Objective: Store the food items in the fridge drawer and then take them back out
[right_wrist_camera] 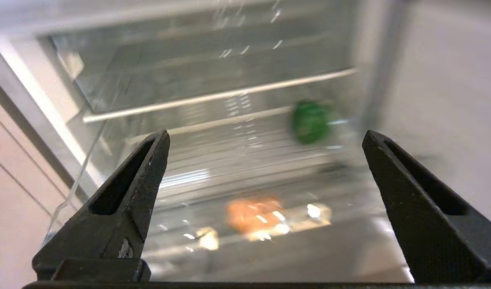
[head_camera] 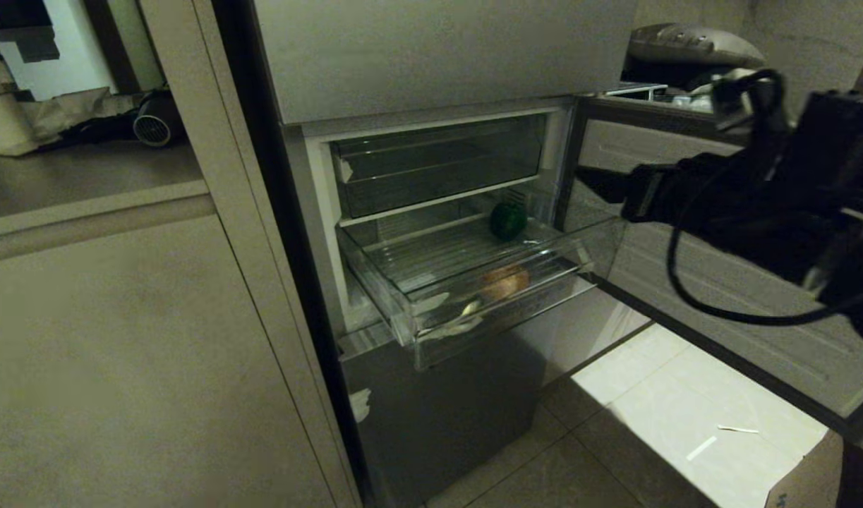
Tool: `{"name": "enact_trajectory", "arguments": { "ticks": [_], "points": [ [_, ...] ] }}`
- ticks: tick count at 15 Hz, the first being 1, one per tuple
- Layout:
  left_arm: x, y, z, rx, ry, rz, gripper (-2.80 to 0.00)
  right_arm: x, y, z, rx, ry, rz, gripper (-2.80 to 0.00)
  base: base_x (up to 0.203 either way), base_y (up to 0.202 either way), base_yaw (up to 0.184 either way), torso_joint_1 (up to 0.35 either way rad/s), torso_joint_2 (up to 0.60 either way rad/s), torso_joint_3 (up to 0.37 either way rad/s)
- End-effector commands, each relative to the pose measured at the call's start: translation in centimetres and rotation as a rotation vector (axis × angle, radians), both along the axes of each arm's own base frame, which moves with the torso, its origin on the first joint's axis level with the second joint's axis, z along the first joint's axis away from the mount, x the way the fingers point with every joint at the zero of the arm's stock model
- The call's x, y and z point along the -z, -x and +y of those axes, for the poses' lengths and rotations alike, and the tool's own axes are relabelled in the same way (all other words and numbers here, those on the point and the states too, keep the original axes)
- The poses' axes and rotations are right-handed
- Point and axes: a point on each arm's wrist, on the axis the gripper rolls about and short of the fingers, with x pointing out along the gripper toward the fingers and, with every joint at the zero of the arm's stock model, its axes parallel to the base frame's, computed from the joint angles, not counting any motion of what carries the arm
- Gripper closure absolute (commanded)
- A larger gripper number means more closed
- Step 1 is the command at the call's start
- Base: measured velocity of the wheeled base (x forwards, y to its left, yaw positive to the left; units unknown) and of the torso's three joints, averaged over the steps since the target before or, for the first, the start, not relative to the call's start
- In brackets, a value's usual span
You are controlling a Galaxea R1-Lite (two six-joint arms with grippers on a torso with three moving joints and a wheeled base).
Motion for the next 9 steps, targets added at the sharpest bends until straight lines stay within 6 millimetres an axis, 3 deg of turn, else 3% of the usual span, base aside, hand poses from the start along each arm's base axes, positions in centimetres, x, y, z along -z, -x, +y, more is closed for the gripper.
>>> {"name": "enact_trajectory", "arguments": {
  "ticks": [1, 6, 9],
  "points": [
    [0.0, 0.0, 0.0, 0.0, 0.0, 0.002, 0.0, -2.7, 5.8, -3.4, 0.053, -0.023, -0.103, -2.8, 0.0, 0.0, 0.0, 0.191, -0.45, -0.259],
    [0.0, 0.0, 0.0, -0.001, 0.0, 0.002, 0.0, -2.1, 7.5, -4.2, 0.065, -0.003, -0.096, -2.8, 0.0, 0.0, 0.0, 0.242, -0.55, -0.312],
    [0.0, 0.0, 0.0, 0.0, 0.0, 0.001, 0.0, -0.3, 7.8, -4.3, 0.065, 0.037, -0.05, -2.8, 0.0, 0.0, 0.0, 0.182, -0.4, -0.225]
  ]
}}
